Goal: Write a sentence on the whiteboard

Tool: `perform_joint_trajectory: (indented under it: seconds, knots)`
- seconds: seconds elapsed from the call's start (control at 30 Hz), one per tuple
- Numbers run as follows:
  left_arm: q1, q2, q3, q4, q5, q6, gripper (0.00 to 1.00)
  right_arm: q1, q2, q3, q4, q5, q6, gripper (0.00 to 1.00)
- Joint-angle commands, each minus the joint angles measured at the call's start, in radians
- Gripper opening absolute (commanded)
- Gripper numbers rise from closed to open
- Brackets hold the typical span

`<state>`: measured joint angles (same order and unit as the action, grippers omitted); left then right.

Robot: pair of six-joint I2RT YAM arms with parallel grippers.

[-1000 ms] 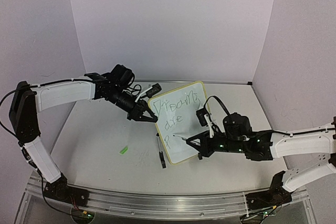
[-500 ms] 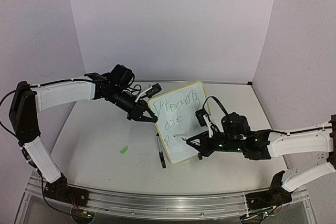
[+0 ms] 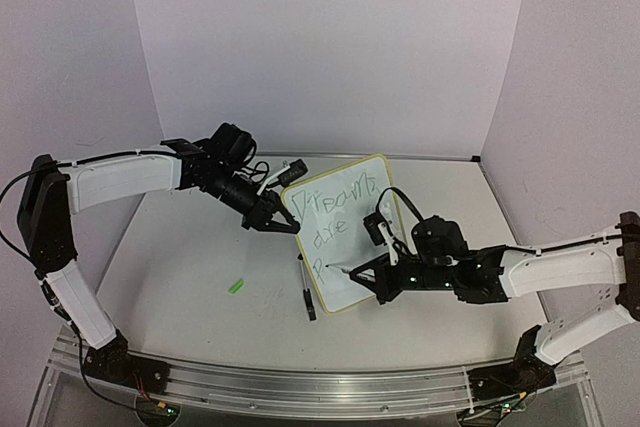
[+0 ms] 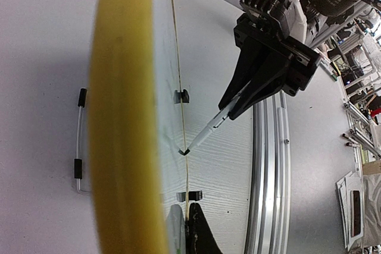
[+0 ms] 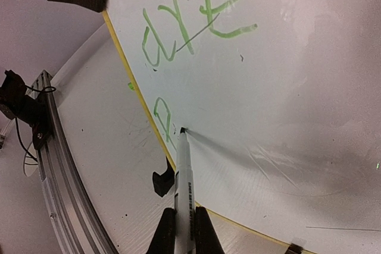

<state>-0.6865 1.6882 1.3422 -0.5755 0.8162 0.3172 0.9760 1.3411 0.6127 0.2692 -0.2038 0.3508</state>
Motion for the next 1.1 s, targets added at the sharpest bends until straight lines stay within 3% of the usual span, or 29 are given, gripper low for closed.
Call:
perform_joint_trajectory:
  seconds: [0.0, 0.43, 1.07]
  knots:
    - [-0.015, 0.022, 0.002, -0.066, -0.063, 0.045, 0.0, -0.003, 0.035, 0.05, 0.015, -0.008, -0.01, 0.0]
    - [-0.015, 0.024, 0.003, -0.066, -0.061, 0.047, 0.0, -0.003, -0.015, -0.006, -0.041, 0.008, 0.02, 0.0]
    - [-0.015, 0.024, 0.003, -0.066, -0.062, 0.047, 0.0, -0.003, -0.011, 0.059, -0.042, 0.032, -0.02, 0.0]
